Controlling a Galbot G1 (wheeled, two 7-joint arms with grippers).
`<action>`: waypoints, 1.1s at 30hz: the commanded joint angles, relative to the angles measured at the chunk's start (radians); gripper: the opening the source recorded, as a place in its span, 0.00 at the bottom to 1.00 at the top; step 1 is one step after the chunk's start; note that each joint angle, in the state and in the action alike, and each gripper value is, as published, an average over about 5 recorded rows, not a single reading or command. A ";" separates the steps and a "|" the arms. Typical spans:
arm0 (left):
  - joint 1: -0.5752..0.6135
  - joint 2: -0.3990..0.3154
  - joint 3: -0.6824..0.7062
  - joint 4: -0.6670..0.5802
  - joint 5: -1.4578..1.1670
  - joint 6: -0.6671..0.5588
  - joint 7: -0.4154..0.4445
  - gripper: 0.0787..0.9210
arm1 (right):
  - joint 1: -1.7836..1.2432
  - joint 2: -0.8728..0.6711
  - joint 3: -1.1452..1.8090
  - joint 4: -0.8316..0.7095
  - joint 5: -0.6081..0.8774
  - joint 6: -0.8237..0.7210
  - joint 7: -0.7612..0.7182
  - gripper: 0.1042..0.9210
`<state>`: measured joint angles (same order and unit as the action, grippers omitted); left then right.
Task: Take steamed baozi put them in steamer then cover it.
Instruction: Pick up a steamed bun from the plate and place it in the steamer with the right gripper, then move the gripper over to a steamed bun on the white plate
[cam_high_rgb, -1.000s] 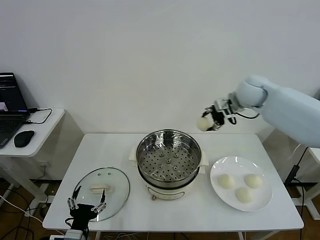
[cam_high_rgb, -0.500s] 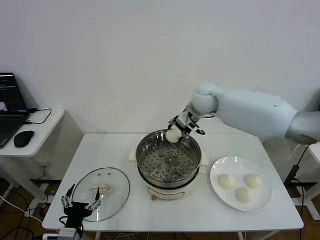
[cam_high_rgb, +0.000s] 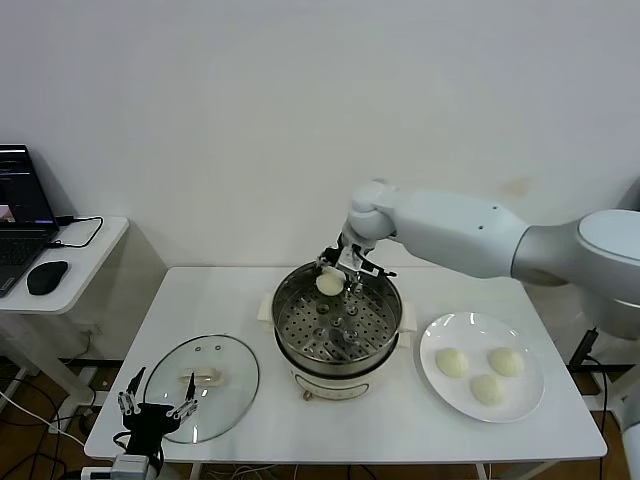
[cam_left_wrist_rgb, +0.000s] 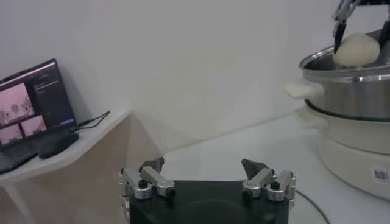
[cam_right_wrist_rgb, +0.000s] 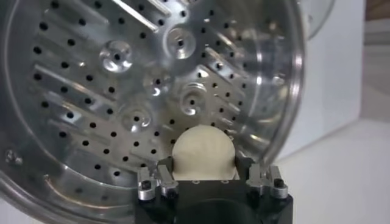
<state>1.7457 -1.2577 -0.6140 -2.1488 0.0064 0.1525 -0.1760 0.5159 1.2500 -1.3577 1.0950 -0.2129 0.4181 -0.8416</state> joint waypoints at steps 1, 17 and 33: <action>-0.001 -0.001 -0.001 0.001 0.001 0.000 0.000 0.88 | -0.034 0.045 -0.006 -0.065 -0.111 0.094 0.028 0.67; 0.002 -0.003 0.001 -0.023 0.001 0.003 0.002 0.88 | 0.126 -0.093 -0.018 0.136 0.235 -0.156 -0.087 0.88; 0.000 0.038 -0.001 -0.051 -0.009 0.005 0.002 0.88 | 0.284 -0.740 -0.061 0.656 0.478 -0.800 -0.166 0.88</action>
<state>1.7463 -1.2241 -0.6155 -2.1968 -0.0024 0.1574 -0.1734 0.7347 0.8332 -1.4044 1.5160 0.1460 -0.1210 -0.9649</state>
